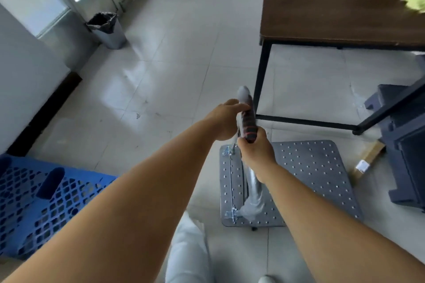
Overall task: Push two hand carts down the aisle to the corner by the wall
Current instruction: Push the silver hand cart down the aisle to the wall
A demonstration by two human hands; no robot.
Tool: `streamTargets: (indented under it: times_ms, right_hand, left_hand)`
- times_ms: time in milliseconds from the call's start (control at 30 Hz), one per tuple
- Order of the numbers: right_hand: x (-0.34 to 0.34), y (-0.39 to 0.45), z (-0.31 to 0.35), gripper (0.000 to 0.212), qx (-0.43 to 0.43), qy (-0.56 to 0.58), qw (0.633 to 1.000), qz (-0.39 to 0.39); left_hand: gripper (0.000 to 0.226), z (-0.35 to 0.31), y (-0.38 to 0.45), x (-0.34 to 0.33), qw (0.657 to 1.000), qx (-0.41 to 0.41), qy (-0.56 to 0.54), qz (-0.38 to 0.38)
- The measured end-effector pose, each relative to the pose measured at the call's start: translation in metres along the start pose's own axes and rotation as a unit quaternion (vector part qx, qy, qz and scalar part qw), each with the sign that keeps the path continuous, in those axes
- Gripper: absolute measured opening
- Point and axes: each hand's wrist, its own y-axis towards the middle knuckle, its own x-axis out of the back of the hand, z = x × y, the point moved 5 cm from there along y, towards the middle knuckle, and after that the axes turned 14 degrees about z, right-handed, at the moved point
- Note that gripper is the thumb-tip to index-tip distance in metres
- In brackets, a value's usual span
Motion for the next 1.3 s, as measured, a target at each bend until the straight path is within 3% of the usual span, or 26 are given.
streamTargets:
  times_ms: [133, 267, 500, 867, 1167, 1300]
  right_hand:
    - [0.009, 0.033, 0.017, 0.039, -0.031, -0.024, 0.994, -0.099]
    - [0.015, 0.060, 0.040, 0.039, -0.085, -0.009, 0.983, -0.160]
    - [0.004, 0.082, 0.067, 0.040, -0.117, 0.038, 0.970, -0.211]
    - [-0.007, 0.106, 0.076, 0.039, -0.150, 0.015, 0.957, -0.247]
    - [-0.029, 0.150, 0.112, 0.036, -0.222, -0.001, 0.931, -0.288]
    - [-0.041, 0.148, 0.118, 0.032, -0.296, -0.004, 0.894, -0.335]
  left_hand:
    - [0.070, 0.013, 0.049, 0.031, 0.986, -0.114, 0.120, 0.025]
    - [0.082, 0.033, 0.082, 0.048, 0.965, -0.165, 0.182, 0.088]
    - [0.076, 0.038, 0.119, 0.084, 0.935, -0.240, 0.236, 0.111]
    - [0.068, 0.017, 0.176, 0.116, 0.843, -0.346, 0.393, 0.125]
    - [0.041, 0.028, 0.223, 0.140, 0.782, -0.372, 0.481, 0.138]
    - [0.027, 0.036, 0.230, 0.138, 0.782, -0.407, 0.446, 0.155]
